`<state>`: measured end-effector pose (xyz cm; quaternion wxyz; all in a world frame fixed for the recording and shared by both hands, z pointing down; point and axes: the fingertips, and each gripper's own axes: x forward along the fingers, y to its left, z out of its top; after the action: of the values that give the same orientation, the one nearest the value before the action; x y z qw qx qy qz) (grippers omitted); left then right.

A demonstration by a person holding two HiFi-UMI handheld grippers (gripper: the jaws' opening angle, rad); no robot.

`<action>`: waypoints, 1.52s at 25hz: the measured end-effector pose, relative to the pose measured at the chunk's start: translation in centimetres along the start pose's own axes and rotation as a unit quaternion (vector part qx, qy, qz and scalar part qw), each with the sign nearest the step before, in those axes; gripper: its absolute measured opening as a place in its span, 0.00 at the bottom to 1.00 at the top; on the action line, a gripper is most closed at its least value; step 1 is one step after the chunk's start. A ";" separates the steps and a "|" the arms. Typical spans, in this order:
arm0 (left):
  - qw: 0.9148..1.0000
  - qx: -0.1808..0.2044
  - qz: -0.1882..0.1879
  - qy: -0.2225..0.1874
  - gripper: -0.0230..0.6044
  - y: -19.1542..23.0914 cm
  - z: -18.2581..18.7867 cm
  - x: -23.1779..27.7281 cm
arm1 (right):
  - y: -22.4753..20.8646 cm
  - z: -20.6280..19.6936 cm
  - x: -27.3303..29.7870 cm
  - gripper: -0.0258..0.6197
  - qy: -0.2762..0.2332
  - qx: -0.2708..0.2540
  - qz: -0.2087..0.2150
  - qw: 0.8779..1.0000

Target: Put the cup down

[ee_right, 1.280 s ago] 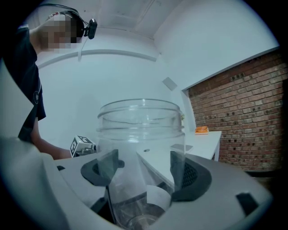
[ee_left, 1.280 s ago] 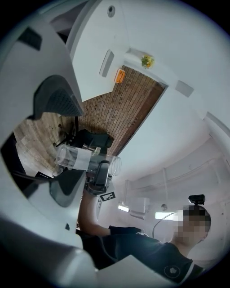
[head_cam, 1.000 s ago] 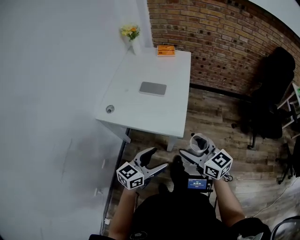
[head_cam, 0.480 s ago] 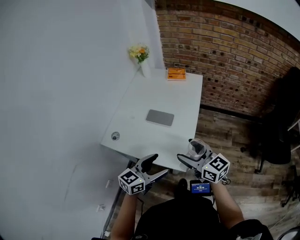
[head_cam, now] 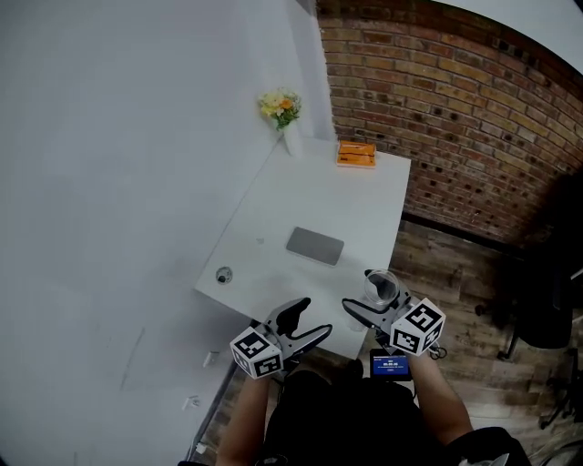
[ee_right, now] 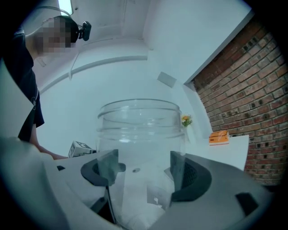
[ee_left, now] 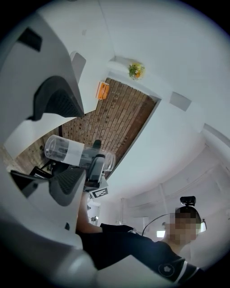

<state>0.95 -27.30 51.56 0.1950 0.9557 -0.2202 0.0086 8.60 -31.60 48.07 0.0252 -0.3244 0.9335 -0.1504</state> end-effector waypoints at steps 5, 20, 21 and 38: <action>1.000 -0.002 0.005 0.009 0.62 1.7 0.0 0.1 | -0.4 -0.2 1.6 0.62 0.004 0.004 0.009 1.000; 0.999 0.006 -0.034 0.026 0.61 3.9 2.1 -0.5 | 0.3 0.4 4.6 0.62 0.006 0.010 -0.016 1.000; 0.999 0.005 -0.034 0.026 0.61 3.8 2.2 -0.6 | 0.3 0.5 4.6 0.62 0.007 0.011 -0.016 1.000; 0.999 -0.006 -0.022 0.025 0.61 5.1 1.9 -1.2 | -2.1 -1.2 7.2 0.62 0.030 0.012 -0.012 0.999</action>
<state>-2.45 -31.69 51.51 0.2060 0.9587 -0.1941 0.0274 3.96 -37.26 50.20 -0.0004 -0.3307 0.9281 -0.1712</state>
